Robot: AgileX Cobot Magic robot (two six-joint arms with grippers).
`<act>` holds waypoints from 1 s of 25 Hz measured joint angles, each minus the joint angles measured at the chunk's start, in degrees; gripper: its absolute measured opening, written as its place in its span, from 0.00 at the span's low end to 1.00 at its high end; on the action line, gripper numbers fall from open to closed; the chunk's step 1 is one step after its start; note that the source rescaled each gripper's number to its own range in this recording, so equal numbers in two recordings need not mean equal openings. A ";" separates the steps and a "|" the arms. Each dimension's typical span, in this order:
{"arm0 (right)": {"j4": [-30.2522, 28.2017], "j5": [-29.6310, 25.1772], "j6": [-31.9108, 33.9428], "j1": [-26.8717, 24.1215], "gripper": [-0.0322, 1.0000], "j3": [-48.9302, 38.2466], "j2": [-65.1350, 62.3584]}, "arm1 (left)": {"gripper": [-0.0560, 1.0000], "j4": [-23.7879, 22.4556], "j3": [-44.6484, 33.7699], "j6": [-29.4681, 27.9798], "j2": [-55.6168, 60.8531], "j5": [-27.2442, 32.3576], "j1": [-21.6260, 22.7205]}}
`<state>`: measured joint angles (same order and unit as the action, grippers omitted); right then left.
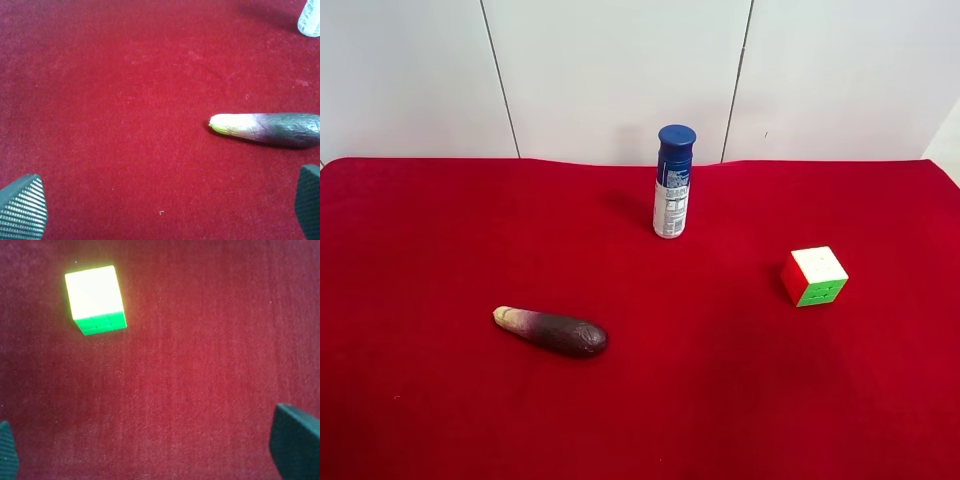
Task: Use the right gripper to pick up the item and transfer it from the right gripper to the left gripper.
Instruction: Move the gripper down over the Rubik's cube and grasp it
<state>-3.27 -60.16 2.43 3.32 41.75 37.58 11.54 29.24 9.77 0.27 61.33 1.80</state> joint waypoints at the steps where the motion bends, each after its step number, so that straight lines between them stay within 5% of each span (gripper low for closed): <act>1: 0.00 0.03 -0.29 0.00 1.00 1.34 2.87 | 1.00 0.00 0.00 0.00 0.00 0.00 0.00; 17: 1.55 0.33 -0.68 0.12 1.00 21.04 40.69 | 1.00 0.00 0.00 0.00 0.00 0.00 0.00; 25: 2.07 0.55 -0.72 3.44 1.00 23.00 50.73 | 1.00 0.00 0.00 0.00 0.00 0.00 0.00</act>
<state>-1.20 -59.61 1.71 6.75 64.75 88.31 11.54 29.24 9.77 0.27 61.33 1.80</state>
